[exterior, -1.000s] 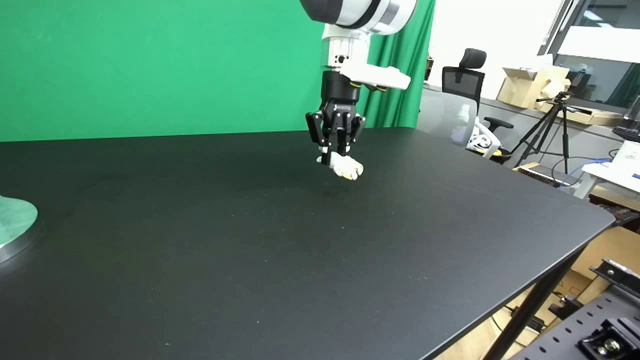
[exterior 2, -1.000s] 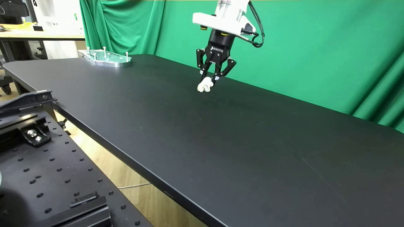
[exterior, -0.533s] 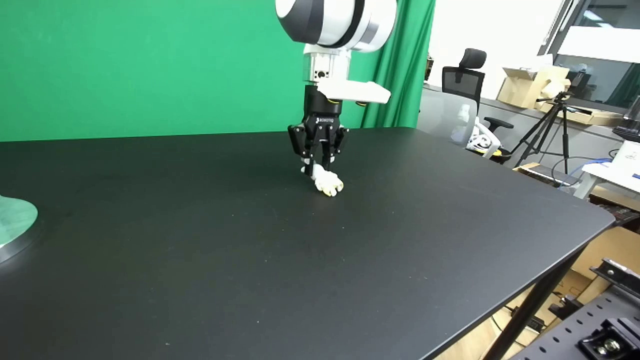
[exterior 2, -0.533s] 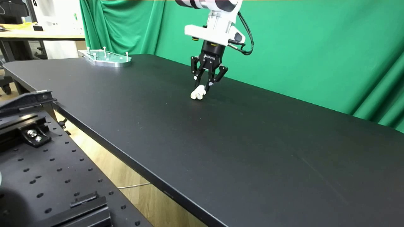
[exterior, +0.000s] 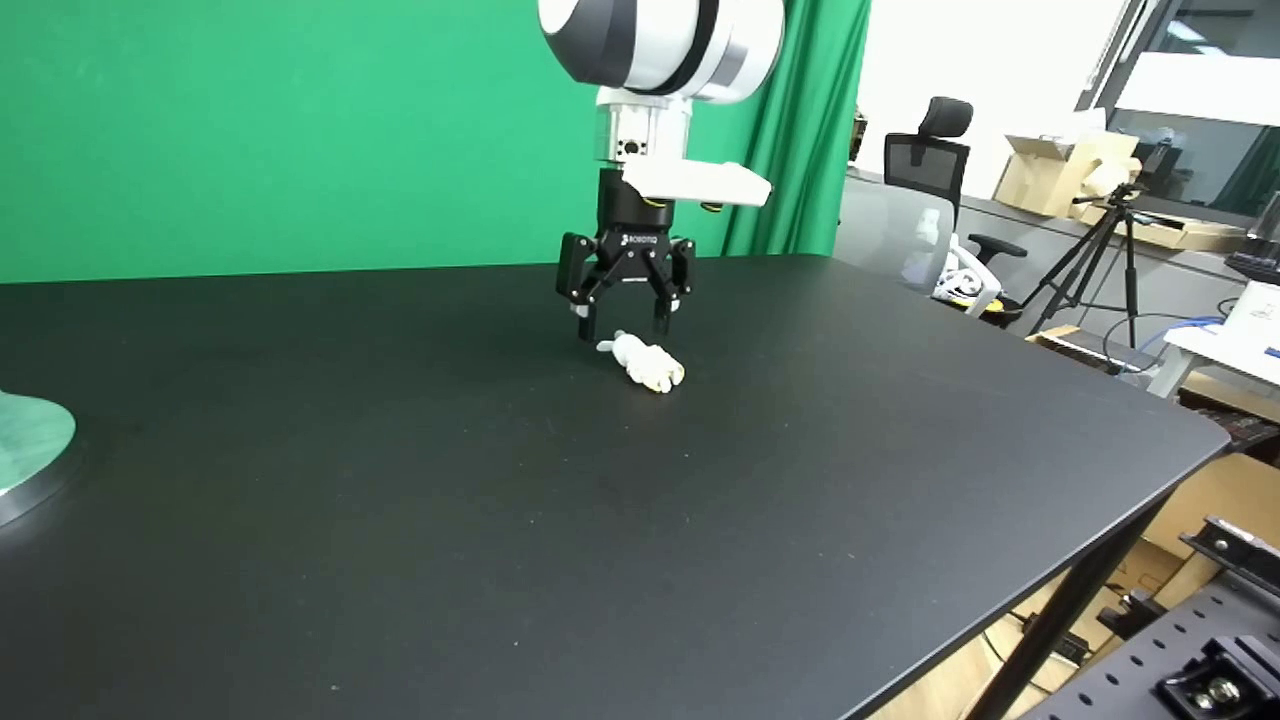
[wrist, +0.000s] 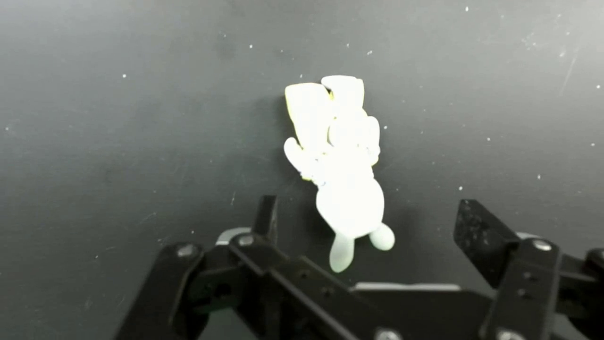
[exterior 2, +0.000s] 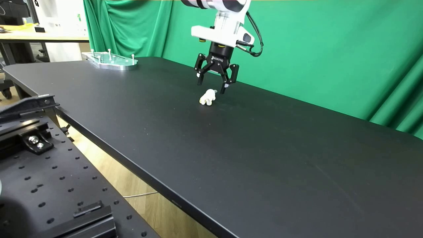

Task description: Move the plush toy forward

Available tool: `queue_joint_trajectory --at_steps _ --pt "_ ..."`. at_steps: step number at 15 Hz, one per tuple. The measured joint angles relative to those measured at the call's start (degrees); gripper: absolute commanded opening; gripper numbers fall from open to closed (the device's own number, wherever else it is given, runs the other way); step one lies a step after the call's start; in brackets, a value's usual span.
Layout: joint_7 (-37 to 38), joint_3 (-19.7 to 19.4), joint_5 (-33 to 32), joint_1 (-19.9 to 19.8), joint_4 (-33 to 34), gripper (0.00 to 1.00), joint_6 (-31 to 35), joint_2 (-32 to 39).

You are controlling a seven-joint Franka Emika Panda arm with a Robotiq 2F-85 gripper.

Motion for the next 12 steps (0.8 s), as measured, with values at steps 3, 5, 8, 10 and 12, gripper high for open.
queue_joint_trajectory --at_steps 3,5,8,10,12 --pt "0.6 -0.1 -1.0 0.5 -0.1 1.0 0.1 -1.2" --pt "1.2 -0.1 -2.0 1.0 -0.6 1.0 0.1 -2.4" --pt "2.7 -0.4 -4.8 2.2 -2.2 1.0 1.2 -4.9" --pt "3.9 -0.9 -7.1 3.3 -3.9 1.0 2.2 -6.7" --pt "5.3 -1.4 -9.8 4.2 -5.6 1.0 2.9 -8.3"
